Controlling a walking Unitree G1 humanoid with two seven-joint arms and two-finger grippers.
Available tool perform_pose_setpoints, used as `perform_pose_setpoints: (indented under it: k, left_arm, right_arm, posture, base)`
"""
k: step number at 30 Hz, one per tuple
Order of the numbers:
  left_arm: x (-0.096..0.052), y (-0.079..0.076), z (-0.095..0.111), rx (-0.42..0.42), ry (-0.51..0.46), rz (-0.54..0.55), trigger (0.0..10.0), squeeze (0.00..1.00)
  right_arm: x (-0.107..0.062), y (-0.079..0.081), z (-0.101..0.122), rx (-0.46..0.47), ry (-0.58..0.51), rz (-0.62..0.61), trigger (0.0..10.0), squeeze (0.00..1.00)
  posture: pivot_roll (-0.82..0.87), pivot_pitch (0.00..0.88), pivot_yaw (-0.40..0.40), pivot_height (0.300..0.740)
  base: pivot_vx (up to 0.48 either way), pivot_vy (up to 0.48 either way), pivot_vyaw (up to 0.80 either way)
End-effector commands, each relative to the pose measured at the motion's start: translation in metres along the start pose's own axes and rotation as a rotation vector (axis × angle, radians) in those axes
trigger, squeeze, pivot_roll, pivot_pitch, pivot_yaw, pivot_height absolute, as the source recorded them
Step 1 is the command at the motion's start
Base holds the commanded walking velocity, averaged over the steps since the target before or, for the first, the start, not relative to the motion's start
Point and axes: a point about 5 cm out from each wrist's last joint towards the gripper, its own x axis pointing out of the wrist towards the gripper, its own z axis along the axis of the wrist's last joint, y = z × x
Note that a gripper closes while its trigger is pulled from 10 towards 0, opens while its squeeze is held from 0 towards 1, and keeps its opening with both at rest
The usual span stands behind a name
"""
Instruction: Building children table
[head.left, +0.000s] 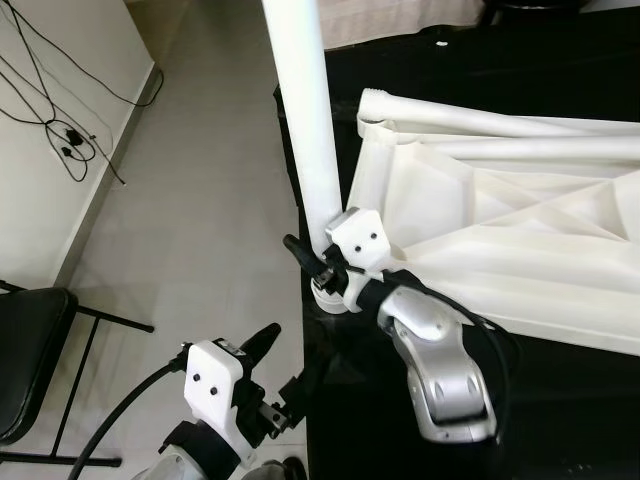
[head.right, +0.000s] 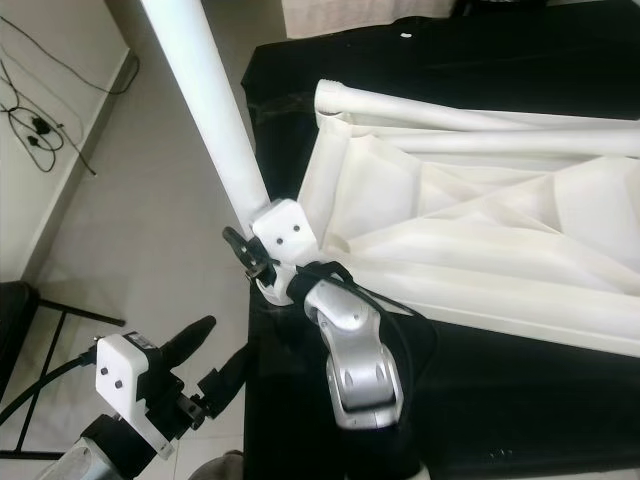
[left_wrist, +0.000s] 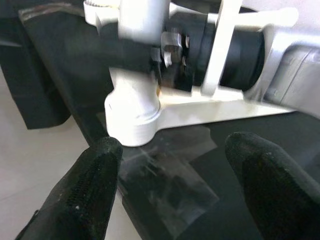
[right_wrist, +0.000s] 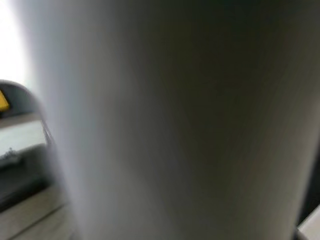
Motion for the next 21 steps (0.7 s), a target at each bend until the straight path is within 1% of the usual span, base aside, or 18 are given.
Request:
perform_pose_setpoints:
  k: [1,3,4,5,6,8,9,10,11,12,13,14,15,18,20,21]
  left_arm:
    - [-0.002,0.002,-0.005,-0.017,0.019,0.014,10.0,0.0]
    - [-0.002,0.002,-0.005,-0.017,0.019,0.014,10.0,0.0]
    - [-0.002,0.002,-0.005,-0.019,0.019,0.011,10.0,0.0]
    - [-0.002,0.001,-0.006,-0.023,0.019,0.009,10.0,0.0]
    - [-0.002,-0.001,-0.005,-0.025,0.018,0.007,10.0,0.0]
    - [-0.002,-0.001,-0.005,-0.025,0.018,0.007,10.0,0.0]
    - [-0.002,-0.002,-0.005,-0.027,0.016,0.006,10.0,0.0]
    - [-0.002,-0.002,-0.005,-0.027,0.016,0.006,10.0,0.0]
    - [-0.002,-0.003,-0.005,-0.028,0.015,0.006,10.0,0.0]
    - [-0.002,-0.003,-0.005,-0.028,0.015,0.006,10.0,0.0]
    - [-0.003,-0.005,-0.005,-0.029,0.013,0.008,10.0,0.0]
    - [-0.003,-0.005,-0.005,-0.029,0.013,0.008,10.0,0.0]
    - [-0.004,-0.006,-0.005,-0.031,0.013,0.01,10.0,0.0]
    - [-0.004,-0.006,-0.005,-0.031,0.013,0.01,10.0,0.0]
    - [-0.006,-0.01,-0.004,-0.036,0.014,0.013,10.0,0.0]
    - [-0.007,-0.011,-0.004,-0.039,0.016,0.012,10.0,0.0]
  right_arm:
    - [0.001,0.005,0.009,0.031,-0.038,0.087,10.0,1.0]
    - [0.001,0.005,0.009,0.031,-0.038,0.087,10.0,1.0]
    - [0.0,0.005,0.016,0.012,-0.071,0.177,10.0,1.0]
    - [-0.001,0.003,0.017,-0.017,-0.091,0.312,10.0,1.0]
    - [-0.001,-0.001,0.016,-0.059,-0.095,0.417,10.0,0.59]
    - [-0.001,-0.001,0.016,-0.059,-0.095,0.417,10.0,0.59]
    - [0.0,-0.003,0.013,-0.09,-0.086,0.512,10.0,0.59]
    - [0.0,-0.003,0.013,-0.09,-0.086,0.512,10.0,0.59]
    - [0.002,-0.006,0.01,-0.114,-0.074,0.592,10.0,0.0]
    - [0.002,-0.006,0.01,-0.114,-0.074,0.592,10.0,0.0]
    - [0.006,-0.009,0.009,-0.127,-0.063,0.681,10.0,0.0]
    - [0.006,-0.009,0.009,-0.127,-0.063,0.681,10.0,0.0]
    - [0.009,-0.011,0.009,-0.122,-0.047,0.752,10.0,0.0]
    - [0.009,-0.011,0.009,-0.122,-0.047,0.752,10.0,0.0]
    - [0.02,-0.017,0.015,-0.1,-0.036,0.854,10.0,0.0]
    - [0.026,-0.018,0.018,-0.082,-0.037,0.883,10.0,0.0]
  posture:
    - [0.01,0.207,0.089,0.74]
    - [0.01,0.207,0.089,0.74]
    - [0.01,0.208,0.089,0.74]
    - [0.01,0.211,0.078,0.74]
    - [0.02,0.214,0.073,0.74]
    - [0.02,0.214,0.073,0.74]
    - [0.02,0.216,0.072,0.74]
    - [0.02,0.216,0.072,0.74]
    - [0.03,0.22,0.066,0.74]
    - [0.03,0.22,0.066,0.74]
    - [0.04,0.225,0.061,0.74]
    - [0.04,0.225,0.061,0.74]
    - [0.04,0.23,0.057,0.74]
    - [0.04,0.23,0.057,0.74]
    - [0.05,0.247,0.047,0.74]
    - [0.05,0.249,0.041,0.74]
  base:
    - [0.0,0.0,0.0]
    - [0.0,0.0,0.0]
    - [0.0,0.0,0.0]
    - [0.0,0.0,0.0]
    - [0.0,0.0,0.0]
    - [0.0,0.0,0.0]
    - [0.0,0.0,0.0]
    - [0.0,0.0,0.0]
    - [0.0,0.0,0.0]
    - [0.0,0.0,0.0]
    - [0.0,0.0,0.0]
    - [0.0,0.0,0.0]
    - [0.0,0.0,0.0]
    - [0.0,0.0,0.0]
    - [0.0,0.0,0.0]
    - [0.0,0.0,0.0]
